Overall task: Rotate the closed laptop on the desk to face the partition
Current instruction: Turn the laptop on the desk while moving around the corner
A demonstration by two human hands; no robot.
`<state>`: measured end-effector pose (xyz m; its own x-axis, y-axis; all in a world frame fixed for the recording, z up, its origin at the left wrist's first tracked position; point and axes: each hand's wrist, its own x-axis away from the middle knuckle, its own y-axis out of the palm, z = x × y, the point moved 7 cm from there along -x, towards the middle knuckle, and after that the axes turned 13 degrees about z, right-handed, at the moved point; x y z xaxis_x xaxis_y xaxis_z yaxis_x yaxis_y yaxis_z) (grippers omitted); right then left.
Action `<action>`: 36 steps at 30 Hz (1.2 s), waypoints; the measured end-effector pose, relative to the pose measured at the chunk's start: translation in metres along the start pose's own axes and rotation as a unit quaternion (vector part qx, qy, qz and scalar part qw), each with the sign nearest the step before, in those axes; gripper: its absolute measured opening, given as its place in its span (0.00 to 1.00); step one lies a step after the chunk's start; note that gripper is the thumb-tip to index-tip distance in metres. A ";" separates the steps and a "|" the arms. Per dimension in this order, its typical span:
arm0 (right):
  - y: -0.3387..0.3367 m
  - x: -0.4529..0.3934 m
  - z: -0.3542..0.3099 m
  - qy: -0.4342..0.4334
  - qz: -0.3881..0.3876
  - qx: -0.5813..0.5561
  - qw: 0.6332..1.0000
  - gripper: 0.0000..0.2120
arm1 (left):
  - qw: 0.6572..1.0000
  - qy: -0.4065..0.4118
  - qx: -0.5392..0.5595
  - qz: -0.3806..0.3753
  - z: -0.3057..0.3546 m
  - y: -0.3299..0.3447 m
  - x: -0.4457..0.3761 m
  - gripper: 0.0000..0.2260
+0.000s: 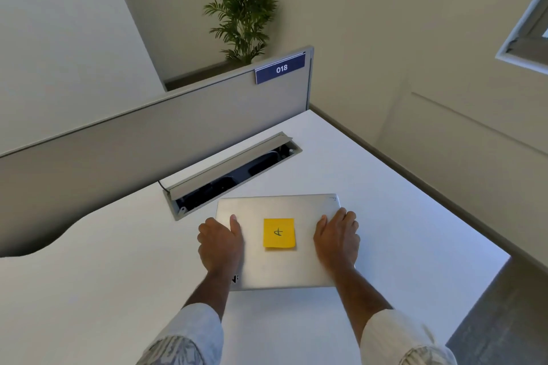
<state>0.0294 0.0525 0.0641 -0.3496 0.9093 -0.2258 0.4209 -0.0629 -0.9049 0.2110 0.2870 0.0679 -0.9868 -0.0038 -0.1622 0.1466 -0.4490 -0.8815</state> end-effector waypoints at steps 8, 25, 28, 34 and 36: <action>0.021 0.027 -0.044 -0.033 -0.009 -0.003 0.999 0.19 | 0.999 -0.039 -0.005 0.014 -0.053 -0.020 -0.016 0.26; 0.068 0.089 -0.141 -0.132 -0.032 -0.011 0.991 0.17 | 0.990 -0.127 -0.041 0.045 -0.173 -0.054 -0.033 0.24; 0.076 0.099 -0.155 -0.148 -0.038 -0.014 0.988 0.18 | 0.987 -0.143 -0.048 0.047 -0.191 -0.059 -0.034 0.24; 0.090 0.116 -0.185 -0.184 -0.044 -0.026 0.982 0.17 | 0.981 -0.177 -0.061 0.053 -0.222 -0.068 -0.034 0.24; 0.095 0.120 -0.191 -0.194 -0.047 -0.024 0.980 0.18 | 0.979 -0.186 -0.058 0.058 -0.231 -0.070 -0.034 0.24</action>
<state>0.1872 0.2347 0.0203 -0.6760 0.6852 -0.2711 0.4081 0.0417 -0.9120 0.2498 0.5251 0.0327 -0.9168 -0.3835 -0.1112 0.2451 -0.3208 -0.9149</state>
